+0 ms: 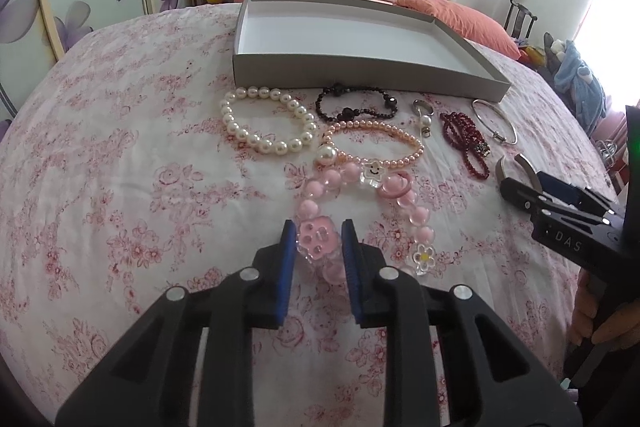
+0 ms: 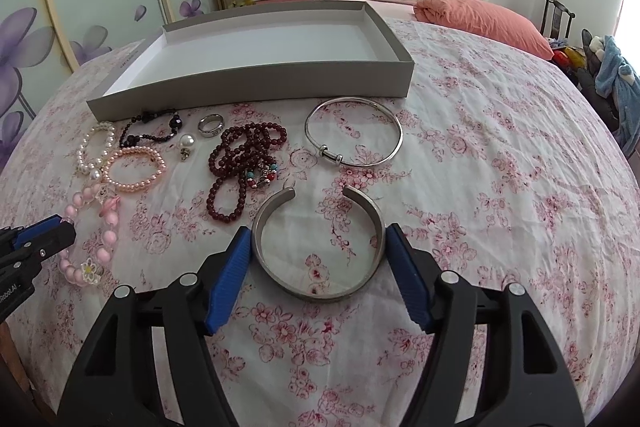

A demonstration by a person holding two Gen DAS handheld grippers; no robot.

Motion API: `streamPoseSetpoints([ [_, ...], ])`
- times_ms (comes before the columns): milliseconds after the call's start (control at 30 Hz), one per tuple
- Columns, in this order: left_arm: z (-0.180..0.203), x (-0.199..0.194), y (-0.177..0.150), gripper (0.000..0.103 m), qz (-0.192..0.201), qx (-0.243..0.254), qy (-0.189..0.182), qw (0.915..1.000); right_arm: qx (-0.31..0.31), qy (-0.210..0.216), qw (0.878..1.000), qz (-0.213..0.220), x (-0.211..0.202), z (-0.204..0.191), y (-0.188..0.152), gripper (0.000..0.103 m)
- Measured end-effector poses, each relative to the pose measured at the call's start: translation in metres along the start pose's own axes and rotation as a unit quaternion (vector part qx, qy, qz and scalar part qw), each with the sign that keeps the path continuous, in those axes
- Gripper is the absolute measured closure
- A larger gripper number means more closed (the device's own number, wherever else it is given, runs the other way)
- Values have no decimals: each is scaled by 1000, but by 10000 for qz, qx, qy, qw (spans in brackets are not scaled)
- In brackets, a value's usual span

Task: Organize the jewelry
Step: 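Lift and carry the pink bracelet and silver cuff over the grey tray with both tools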

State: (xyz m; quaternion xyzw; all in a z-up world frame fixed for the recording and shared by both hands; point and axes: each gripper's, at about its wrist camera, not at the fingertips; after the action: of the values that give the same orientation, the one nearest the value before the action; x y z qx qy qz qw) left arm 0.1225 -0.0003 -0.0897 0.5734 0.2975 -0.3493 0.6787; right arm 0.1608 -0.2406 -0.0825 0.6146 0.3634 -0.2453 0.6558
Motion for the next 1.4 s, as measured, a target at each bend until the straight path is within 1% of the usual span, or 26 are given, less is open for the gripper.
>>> streamPoseSetpoints([
  [167, -4, -9, 2, 80, 157, -46, -78, 9998, -21, 36, 9999, 140, -7, -4, -2, 35],
  [533, 2, -33, 1, 80, 583, 78, -239, 9980, -107, 128, 9987, 473, -23, -14, -2, 35],
  [867, 7, -56, 5, 80, 1007, 183, -372, 9940, -97, 172, 9953, 945, -42, -17, 1, 35],
  [1133, 11, -69, 6, 80, 1192, 262, -419, 9916, -104, 234, 9944, 1026, -46, -19, 1, 35],
  [1400, 9, -78, 8, 80, 1336, 229, -437, 9898, -104, 251, 9930, 1148, -52, -21, 1, 35],
])
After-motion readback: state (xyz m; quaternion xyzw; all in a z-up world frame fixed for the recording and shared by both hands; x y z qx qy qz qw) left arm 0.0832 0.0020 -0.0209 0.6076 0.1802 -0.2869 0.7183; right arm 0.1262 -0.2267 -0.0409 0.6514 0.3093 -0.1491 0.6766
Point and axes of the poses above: each gripper's, at about its wrist camera, not at the fingertips, and x roughly the way its jaws point, z to its right, y to its top, and after that the axes turned 3 degrees about -x, right-handed
